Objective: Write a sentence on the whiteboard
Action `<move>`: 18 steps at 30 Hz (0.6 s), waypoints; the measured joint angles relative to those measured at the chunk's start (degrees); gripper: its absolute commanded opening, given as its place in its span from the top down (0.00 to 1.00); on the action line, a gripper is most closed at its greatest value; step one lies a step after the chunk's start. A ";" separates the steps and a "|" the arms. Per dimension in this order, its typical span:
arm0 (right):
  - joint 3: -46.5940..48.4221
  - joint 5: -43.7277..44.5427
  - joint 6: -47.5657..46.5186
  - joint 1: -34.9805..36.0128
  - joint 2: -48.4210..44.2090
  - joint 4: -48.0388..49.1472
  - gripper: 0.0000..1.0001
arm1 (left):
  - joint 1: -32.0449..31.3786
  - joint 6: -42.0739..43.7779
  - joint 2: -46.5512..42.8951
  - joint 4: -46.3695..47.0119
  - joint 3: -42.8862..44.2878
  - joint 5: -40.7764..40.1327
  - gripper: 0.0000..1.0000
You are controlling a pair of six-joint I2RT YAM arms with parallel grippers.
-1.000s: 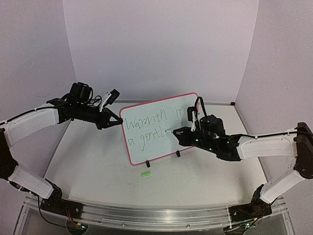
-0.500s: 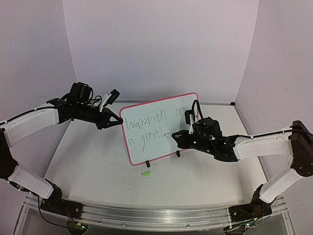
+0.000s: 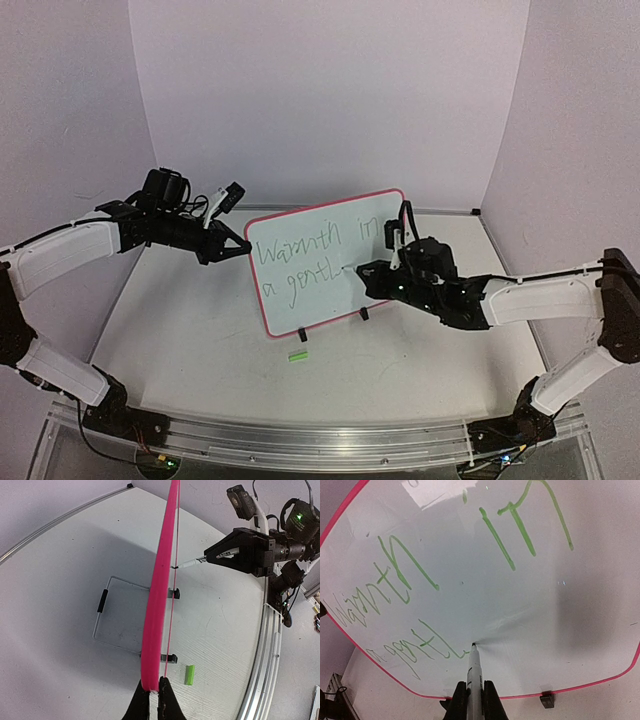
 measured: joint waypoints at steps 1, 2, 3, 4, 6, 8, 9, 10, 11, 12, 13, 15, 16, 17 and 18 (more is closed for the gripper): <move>0.02 0.05 -0.10 -0.02 -0.12 0.06 1.00 | 0.00 0.00 0.00 0.00 0.00 -0.02 1.00; 0.04 0.06 -0.17 -0.02 -0.15 0.08 1.00 | 0.00 0.00 0.00 -0.02 0.00 -0.02 1.00; 0.07 0.04 -0.25 -0.04 -0.15 0.08 1.00 | 0.00 0.00 0.00 -0.01 0.00 -0.02 1.00; 0.10 -0.04 -0.35 -0.06 -0.15 0.07 1.00 | 0.00 0.00 0.00 0.00 0.00 -0.02 1.00; 0.30 -0.29 -0.57 -0.07 -0.13 0.02 1.00 | 0.00 0.00 0.00 0.00 0.00 0.00 1.00; 0.72 -0.74 -0.67 -0.07 -0.03 0.05 1.00 | 0.00 0.00 0.00 -0.01 -0.01 -0.02 1.00; 0.95 -0.99 -0.72 -0.07 0.04 0.10 1.00 | 0.00 0.00 0.00 -0.02 0.00 -0.02 1.00; 1.12 -1.24 -0.75 -0.07 0.10 0.15 1.00 | 0.00 0.00 0.00 -0.02 0.00 -0.02 1.00; 1.18 -1.45 -0.77 -0.07 0.16 0.21 1.00 | 0.00 0.00 0.00 0.00 0.00 -0.02 1.00; 1.18 -1.62 -0.77 -0.07 0.25 0.25 1.00 | 0.00 0.00 0.00 -0.02 0.00 -0.02 1.00; 1.18 -1.79 -0.77 -0.07 0.35 0.27 1.00 | 0.00 0.00 0.00 0.00 0.00 0.00 1.00; 1.18 -2.04 -0.77 -0.07 0.64 0.38 1.00 | 0.00 -0.02 0.00 0.00 0.00 -0.02 1.00; 1.18 -2.18 -0.77 -0.05 0.85 0.50 1.00 | 0.00 -0.02 0.00 0.00 0.00 -0.02 1.00; 1.18 -2.35 -0.76 -0.04 1.05 0.56 1.00 | 0.00 -0.02 0.00 0.00 0.00 -0.02 1.00; 1.18 -2.57 -0.74 -0.04 1.27 0.57 1.00 | 0.00 -0.02 0.00 0.00 0.00 -0.02 1.00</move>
